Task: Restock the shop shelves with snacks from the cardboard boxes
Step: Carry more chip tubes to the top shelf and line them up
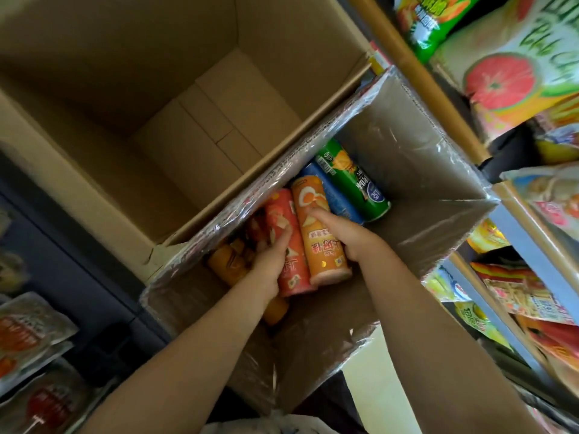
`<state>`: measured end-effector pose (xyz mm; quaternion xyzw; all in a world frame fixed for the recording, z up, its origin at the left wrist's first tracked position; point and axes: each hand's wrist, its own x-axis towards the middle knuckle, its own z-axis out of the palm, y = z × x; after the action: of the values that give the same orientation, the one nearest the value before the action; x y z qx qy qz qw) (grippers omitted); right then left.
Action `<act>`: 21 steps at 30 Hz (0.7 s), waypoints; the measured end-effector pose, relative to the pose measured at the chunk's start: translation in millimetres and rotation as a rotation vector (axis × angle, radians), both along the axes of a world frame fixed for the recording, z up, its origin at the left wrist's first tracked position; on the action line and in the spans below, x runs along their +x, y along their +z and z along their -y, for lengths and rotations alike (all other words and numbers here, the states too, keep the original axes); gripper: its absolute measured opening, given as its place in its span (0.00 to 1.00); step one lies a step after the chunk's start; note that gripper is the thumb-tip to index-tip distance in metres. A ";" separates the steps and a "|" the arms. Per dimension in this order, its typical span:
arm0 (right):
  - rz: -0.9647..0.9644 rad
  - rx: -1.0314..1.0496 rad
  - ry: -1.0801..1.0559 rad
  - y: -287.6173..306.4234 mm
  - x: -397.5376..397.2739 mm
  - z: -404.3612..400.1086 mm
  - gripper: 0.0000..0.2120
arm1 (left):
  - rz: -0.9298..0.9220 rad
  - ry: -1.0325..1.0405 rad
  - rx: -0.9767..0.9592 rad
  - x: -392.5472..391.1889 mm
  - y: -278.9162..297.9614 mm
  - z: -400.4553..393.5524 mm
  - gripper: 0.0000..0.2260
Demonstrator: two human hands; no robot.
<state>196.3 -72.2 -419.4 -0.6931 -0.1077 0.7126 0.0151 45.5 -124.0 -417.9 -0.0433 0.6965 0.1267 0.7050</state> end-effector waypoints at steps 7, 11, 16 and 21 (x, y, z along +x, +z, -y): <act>0.049 0.390 -0.274 91.9 23.0 24.3 0.29 | 0.020 -0.202 0.248 19.9 70.6 1.0 0.32; 0.079 0.747 -0.191 175.2 55.2 54.1 0.29 | 0.094 -0.258 0.512 42.7 137.3 13.4 0.29; 0.074 1.011 -0.168 272.5 131.9 115.6 0.21 | 0.341 -0.264 0.842 98.7 224.8 36.5 0.22; 0.160 1.138 -0.219 356.8 217.6 181.5 0.19 | 0.348 -0.403 1.063 179.9 318.4 84.3 0.17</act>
<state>414.0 -253.7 -62.5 -0.6349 -0.4020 0.4824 0.4502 225.4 -208.3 -99.5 0.4287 0.4060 0.3127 0.7440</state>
